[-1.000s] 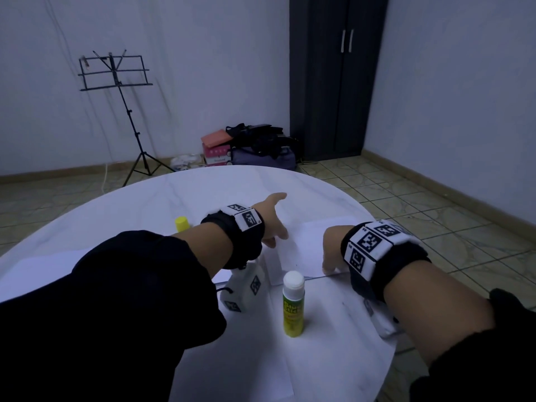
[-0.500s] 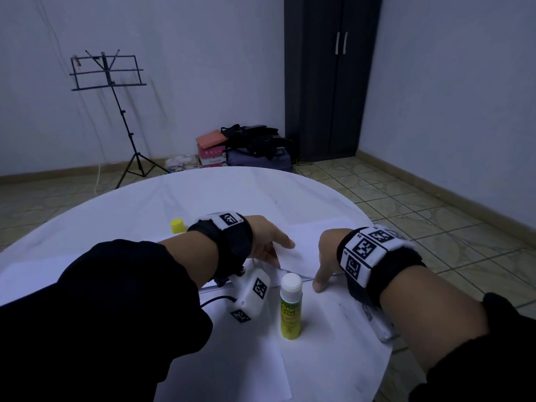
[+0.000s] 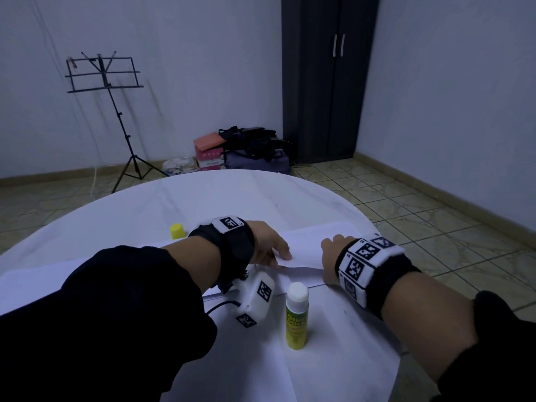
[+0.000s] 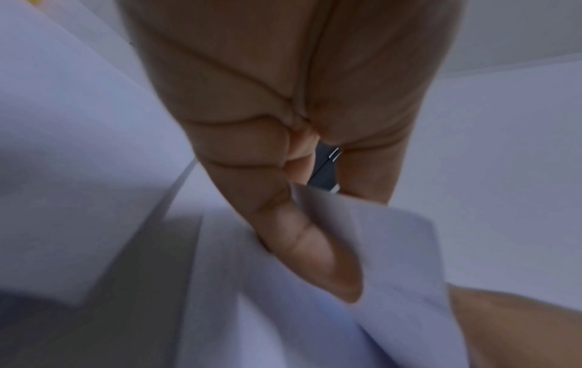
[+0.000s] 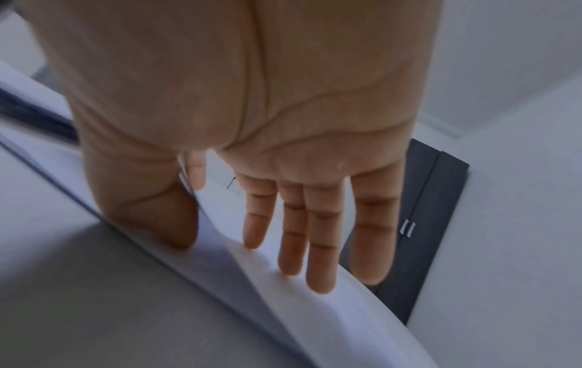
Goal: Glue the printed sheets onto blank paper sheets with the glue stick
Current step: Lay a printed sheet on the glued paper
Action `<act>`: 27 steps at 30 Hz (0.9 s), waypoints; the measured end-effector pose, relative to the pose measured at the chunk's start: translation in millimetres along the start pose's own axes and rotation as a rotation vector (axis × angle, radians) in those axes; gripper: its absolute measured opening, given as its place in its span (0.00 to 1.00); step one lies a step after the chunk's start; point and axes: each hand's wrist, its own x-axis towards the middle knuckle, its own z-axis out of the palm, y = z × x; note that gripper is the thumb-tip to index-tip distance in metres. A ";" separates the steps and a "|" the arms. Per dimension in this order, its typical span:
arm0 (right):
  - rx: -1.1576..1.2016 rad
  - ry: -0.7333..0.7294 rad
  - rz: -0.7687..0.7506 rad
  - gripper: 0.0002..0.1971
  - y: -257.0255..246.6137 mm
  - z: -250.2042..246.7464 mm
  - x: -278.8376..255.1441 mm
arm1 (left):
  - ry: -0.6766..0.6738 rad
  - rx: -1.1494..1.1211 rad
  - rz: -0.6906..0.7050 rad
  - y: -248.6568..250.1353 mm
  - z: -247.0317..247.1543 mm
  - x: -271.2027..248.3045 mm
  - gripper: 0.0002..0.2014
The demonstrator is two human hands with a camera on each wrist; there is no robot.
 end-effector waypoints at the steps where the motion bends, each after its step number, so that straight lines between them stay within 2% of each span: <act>1: -0.017 0.017 0.028 0.19 1.7 3.9 -0.6 | 0.012 -0.003 0.009 -0.3 -2.3 -1.0 0.09; 5: -0.065 0.111 0.048 0.13 10.3 9.5 -5.9 | 0.108 -0.064 0.088 -0.7 -18.1 -11.4 0.14; 9: 0.112 0.163 0.097 0.18 16.9 -6.3 -18.8 | 0.186 -0.124 0.198 -4.1 -38.7 -29.4 0.25; 13: 0.313 0.230 0.170 0.22 14.4 -27.1 -37.3 | 0.248 -0.172 0.309 -11.5 -53.9 -55.8 0.28; 17: 0.501 0.360 0.204 0.19 6.1 -52.8 -68.0 | 0.307 -0.184 0.381 -25.2 -68.6 -90.3 0.29; 24: 0.727 0.516 0.093 0.04 -28.3 -72.6 -125.6 | 0.352 -0.265 0.446 -58.5 -93.0 -166.1 0.28; 27: 0.795 0.510 0.017 0.08 -49.2 -71.4 -146.9 | 0.334 -0.264 0.440 -79.0 -100.8 -194.8 0.28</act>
